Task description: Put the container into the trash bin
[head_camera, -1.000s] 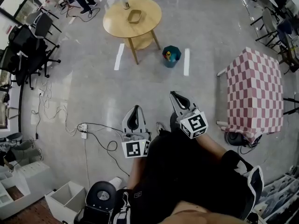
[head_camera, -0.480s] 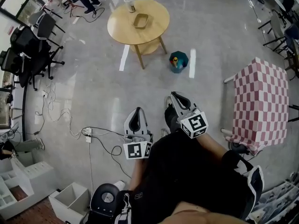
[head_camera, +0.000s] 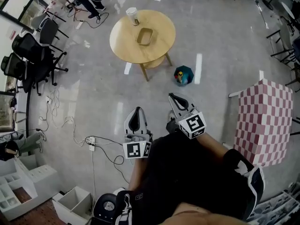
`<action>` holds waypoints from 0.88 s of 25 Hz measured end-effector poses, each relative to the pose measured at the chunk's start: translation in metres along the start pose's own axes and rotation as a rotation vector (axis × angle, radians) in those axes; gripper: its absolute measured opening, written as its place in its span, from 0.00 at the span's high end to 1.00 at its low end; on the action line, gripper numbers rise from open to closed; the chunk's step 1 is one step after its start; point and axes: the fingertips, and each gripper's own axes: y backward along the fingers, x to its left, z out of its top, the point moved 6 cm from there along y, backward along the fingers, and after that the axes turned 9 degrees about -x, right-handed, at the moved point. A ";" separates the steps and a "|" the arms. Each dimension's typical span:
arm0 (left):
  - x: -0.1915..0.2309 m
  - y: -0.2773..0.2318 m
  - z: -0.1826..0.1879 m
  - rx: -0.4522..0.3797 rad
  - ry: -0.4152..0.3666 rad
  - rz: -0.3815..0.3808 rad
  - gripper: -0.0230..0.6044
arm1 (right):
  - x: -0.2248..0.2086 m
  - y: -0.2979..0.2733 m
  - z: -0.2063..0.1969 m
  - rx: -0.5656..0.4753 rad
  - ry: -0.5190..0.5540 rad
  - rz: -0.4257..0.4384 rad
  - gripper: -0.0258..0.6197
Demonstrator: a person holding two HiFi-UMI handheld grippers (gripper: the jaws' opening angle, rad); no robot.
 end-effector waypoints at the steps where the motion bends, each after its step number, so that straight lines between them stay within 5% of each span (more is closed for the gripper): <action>1: -0.001 -0.010 -0.001 0.001 0.000 0.002 0.95 | -0.009 -0.006 0.001 0.001 0.003 0.008 0.92; 12: 0.017 -0.083 -0.006 0.014 -0.005 0.029 0.95 | -0.070 -0.071 0.007 0.012 -0.007 0.023 0.92; 22: 0.085 -0.164 -0.022 0.009 0.025 -0.017 0.95 | -0.098 -0.163 -0.005 0.054 -0.002 -0.004 0.92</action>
